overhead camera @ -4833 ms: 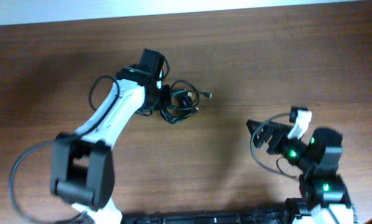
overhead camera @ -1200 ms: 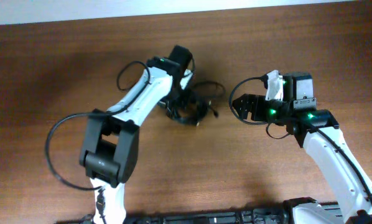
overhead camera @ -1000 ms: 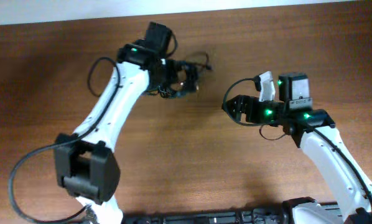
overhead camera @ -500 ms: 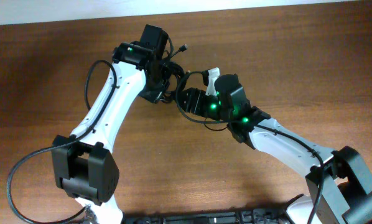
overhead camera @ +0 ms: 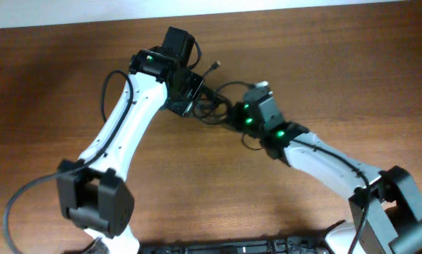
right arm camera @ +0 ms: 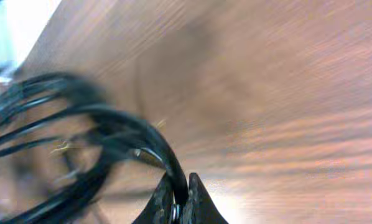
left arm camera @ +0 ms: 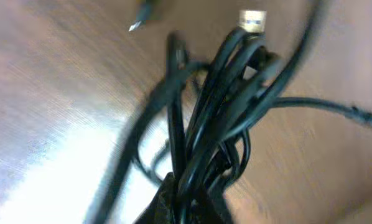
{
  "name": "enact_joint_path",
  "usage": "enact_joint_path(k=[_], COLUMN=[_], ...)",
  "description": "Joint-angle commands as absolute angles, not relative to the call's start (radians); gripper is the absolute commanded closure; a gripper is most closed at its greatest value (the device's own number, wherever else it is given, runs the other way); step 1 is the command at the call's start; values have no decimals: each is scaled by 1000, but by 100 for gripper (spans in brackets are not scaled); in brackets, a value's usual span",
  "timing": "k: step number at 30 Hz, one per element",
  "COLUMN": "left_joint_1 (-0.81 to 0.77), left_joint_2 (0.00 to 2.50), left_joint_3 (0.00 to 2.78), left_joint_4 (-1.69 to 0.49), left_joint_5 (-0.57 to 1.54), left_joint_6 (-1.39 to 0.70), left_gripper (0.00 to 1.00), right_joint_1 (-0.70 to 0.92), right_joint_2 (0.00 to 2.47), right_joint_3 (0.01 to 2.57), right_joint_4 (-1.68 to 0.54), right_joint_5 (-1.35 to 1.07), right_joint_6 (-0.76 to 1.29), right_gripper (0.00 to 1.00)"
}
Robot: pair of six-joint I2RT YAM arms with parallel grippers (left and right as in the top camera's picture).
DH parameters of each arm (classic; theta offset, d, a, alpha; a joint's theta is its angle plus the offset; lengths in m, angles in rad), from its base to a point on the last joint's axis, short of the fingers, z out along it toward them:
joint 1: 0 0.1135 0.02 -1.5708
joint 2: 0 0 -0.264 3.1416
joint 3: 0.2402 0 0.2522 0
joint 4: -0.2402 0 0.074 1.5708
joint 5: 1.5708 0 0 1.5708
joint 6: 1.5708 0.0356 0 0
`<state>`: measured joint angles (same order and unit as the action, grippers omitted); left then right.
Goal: Untangle cables
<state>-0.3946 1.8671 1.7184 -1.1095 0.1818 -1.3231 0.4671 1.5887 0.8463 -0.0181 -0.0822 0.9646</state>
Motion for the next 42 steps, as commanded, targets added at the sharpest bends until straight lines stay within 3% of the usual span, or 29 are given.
enact_joint_path(k=[1,6,7,8,9,12,14,17,20,24,26,27,29,32,35,42], left_joint_1=[-370,-315,-315,-315,-316,-318,-326,-346,-381,-420,-433,-440,-443,-409,-341,-226], left_joint_2=[1710,1655,1656,1657,1657,1657,1657,1657,1657,1657,1657,1657,1656,1637,1596,1573], left_joint_3=[1734,1734,1734,1734,1734,1734,1734,1734,1734,1734,1734,1734,1734,1735,1735,1735], left_joint_4=[-1088,-1077,-1077,-1077,-1073,-1066,-1067,-1066,-1067,-1066,-1063,-1061,-1053,-1037,-1037,-1033], left_joint_5=[198,195,195,193,185,146,134,129,82,55,55,56,56,83,91,85], left_joint_6=[-1119,-1102,-1110,-1142,-1171,-1280,-1339,-1377,-1376,-1377,-1377,-1380,-1403,-1394,-1289,-1044], left_gripper=[100,100,100,100,100,100,100,100,100,100,100,100,100,100,100,100], right_joint_1=[299,115,91,66,58,89,157,288,374,458,489,505,535,518,420,150], right_joint_2=[1594,1577,1570,1562,1560,1559,1560,1560,1560,1560,1562,1562,1562,1562,1562,1528], right_joint_3=[838,839,840,842,842,842,842,842,842,842,842,842,842,842,842,842], right_joint_4=[-84,-121,-115,-92,-73,-18,-9,87,222,332,329,330,265,2,-172,-327], right_joint_5=[39,-192,-297,-486,-591,-867,-858,-771,-668,-538,-479,-455,-374,-177,-120,-131], right_joint_6=[818,630,609,571,557,604,671,825,1018,1096,1141,1143,1139,1022,902,588], right_gripper=[96,95,78,47,34,27,27,38,38,40,44,53,78,93,96,96])
